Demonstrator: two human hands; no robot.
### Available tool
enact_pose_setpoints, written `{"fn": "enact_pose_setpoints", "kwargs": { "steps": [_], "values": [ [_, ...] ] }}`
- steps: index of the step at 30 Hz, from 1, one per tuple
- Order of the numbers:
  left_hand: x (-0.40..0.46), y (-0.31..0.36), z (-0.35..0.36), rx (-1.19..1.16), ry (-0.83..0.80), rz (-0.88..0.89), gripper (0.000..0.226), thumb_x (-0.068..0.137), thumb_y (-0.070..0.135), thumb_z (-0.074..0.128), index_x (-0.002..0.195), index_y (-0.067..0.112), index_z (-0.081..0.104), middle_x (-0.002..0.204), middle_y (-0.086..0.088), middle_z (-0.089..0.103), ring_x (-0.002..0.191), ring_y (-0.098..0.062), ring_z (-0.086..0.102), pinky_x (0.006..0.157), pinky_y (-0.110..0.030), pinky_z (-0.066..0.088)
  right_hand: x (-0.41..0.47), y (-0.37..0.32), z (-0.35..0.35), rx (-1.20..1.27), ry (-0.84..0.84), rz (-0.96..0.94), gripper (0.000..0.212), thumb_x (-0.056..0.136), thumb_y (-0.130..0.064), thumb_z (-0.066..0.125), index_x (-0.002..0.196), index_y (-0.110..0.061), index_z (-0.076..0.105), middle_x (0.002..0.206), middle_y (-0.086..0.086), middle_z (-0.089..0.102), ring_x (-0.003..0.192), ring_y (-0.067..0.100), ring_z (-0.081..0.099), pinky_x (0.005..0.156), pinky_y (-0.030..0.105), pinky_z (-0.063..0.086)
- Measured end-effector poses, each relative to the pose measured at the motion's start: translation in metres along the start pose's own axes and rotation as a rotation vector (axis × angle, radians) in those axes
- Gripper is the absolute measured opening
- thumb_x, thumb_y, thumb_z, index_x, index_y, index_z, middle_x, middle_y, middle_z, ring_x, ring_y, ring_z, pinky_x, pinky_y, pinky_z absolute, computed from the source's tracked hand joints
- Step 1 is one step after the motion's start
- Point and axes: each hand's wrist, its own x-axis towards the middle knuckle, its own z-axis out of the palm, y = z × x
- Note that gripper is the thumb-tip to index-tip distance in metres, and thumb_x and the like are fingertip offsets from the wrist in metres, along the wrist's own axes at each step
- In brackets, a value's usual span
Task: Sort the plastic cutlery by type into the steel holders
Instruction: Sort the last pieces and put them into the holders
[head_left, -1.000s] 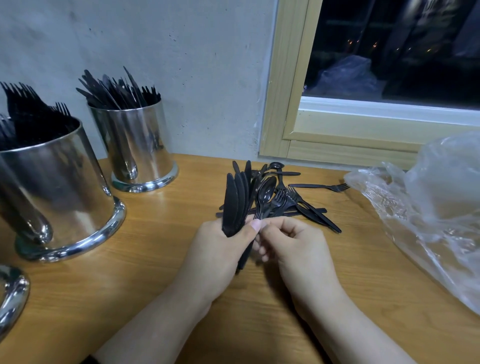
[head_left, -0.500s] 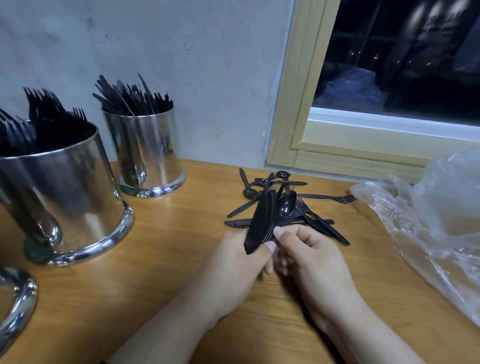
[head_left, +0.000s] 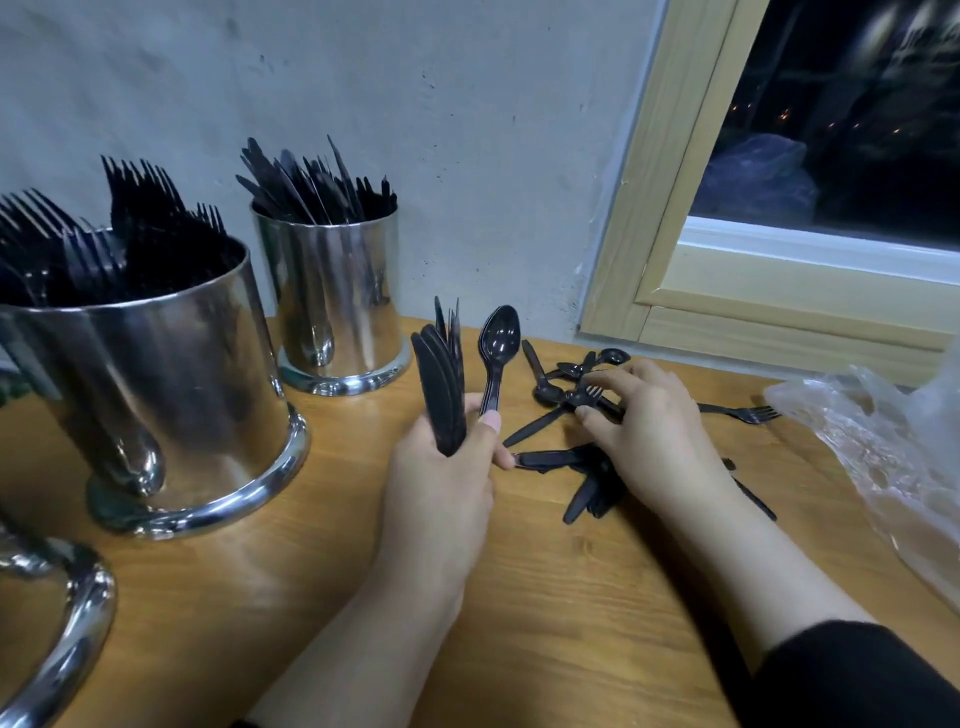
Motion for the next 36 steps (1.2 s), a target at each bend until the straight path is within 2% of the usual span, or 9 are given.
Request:
{"fn": "enact_pose_setpoints", "kwargs": {
  "steps": [8,13,17,19,21,25,29,32,36],
  "values": [
    [0.003,-0.011,0.002,0.047,-0.023,0.022,0.014,0.101,0.029,0.061,0.100,0.038,0.071,0.064,0.008,0.062,0.056,-0.017,0.044,0.056,-0.034,0.040,0.016,0.000,0.016,-0.142,-0.114,0.049,0.024,0.095,-0.038,0.064,0.116,-0.029,0.070,0.116,-0.003,0.055,0.114,0.023,0.046,0.084,0.038,0.033],
    [0.000,-0.010,0.001,0.078,-0.017,0.037,0.018,0.100,0.029,0.062,0.086,0.032,0.074,0.059,0.004,0.056,0.056,-0.015,0.048,0.056,-0.034,0.042,0.013,0.003,0.009,0.019,0.164,-0.085,0.015,0.095,-0.027,0.065,0.104,-0.019,0.074,0.102,-0.001,0.058,0.103,0.023,0.051,0.081,0.036,0.036],
    [-0.002,-0.003,0.003,0.093,0.031,0.089,0.019,0.101,0.025,0.061,0.089,0.038,0.069,0.071,0.003,0.070,0.064,-0.014,0.065,0.059,-0.032,0.043,0.000,-0.013,-0.025,0.463,0.455,-0.073,0.016,0.096,-0.024,0.066,0.080,-0.021,0.064,0.075,-0.009,0.059,0.072,0.005,0.051,0.065,0.017,0.037],
    [-0.004,0.000,0.003,0.129,0.060,0.123,0.013,0.101,0.028,0.061,0.093,0.036,0.068,0.074,0.005,0.073,0.061,-0.014,0.063,0.057,-0.030,0.046,-0.006,-0.022,-0.036,0.747,0.416,0.040,0.024,0.096,-0.025,0.065,0.073,-0.020,0.061,0.064,-0.009,0.061,0.065,0.007,0.056,0.062,0.019,0.042],
    [-0.005,0.002,0.002,0.172,0.090,0.162,0.011,0.100,0.029,0.061,0.094,0.031,0.070,0.079,0.009,0.074,0.054,-0.006,0.056,0.053,-0.017,0.047,-0.013,-0.030,-0.041,0.964,0.330,0.120,0.030,0.097,-0.020,0.063,0.068,-0.016,0.059,0.058,-0.004,0.063,0.064,0.018,0.065,0.062,0.024,0.049],
    [-0.008,0.004,0.002,0.243,0.083,0.187,0.010,0.098,0.028,0.064,0.096,0.034,0.071,0.081,0.017,0.073,0.077,0.014,0.062,0.062,0.001,0.041,-0.022,-0.043,-0.039,1.244,0.195,0.242,0.032,0.098,-0.011,0.060,0.067,-0.007,0.053,0.057,0.003,0.063,0.059,0.024,0.067,0.055,0.025,0.052],
    [-0.010,0.004,0.004,0.295,0.011,0.163,0.019,0.097,0.028,0.064,0.084,0.041,0.064,0.079,0.015,0.074,0.079,-0.001,0.069,0.062,-0.007,0.047,-0.024,-0.049,-0.034,1.268,0.142,0.269,0.032,0.097,-0.013,0.061,0.067,-0.007,0.055,0.058,0.007,0.063,0.060,0.026,0.067,0.061,0.031,0.055],
    [-0.011,0.005,0.005,0.331,-0.024,0.139,0.019,0.097,0.031,0.064,0.084,0.044,0.062,0.078,0.016,0.073,0.073,-0.001,0.069,0.060,-0.004,0.045,-0.024,-0.051,-0.029,1.241,0.146,0.273,0.031,0.097,-0.014,0.062,0.068,-0.006,0.059,0.063,0.009,0.068,0.059,0.023,0.065,0.063,0.032,0.055],
    [-0.010,0.004,0.003,0.400,-0.058,0.152,0.018,0.097,0.036,0.062,0.079,0.034,0.060,0.072,-0.006,0.067,0.070,-0.020,0.063,0.057,-0.012,0.044,-0.022,-0.048,-0.028,1.313,0.150,0.329,0.028,0.098,-0.018,0.063,0.074,-0.003,0.063,0.061,0.011,0.067,0.060,0.021,0.065,0.061,0.027,0.055]
  ]
}}
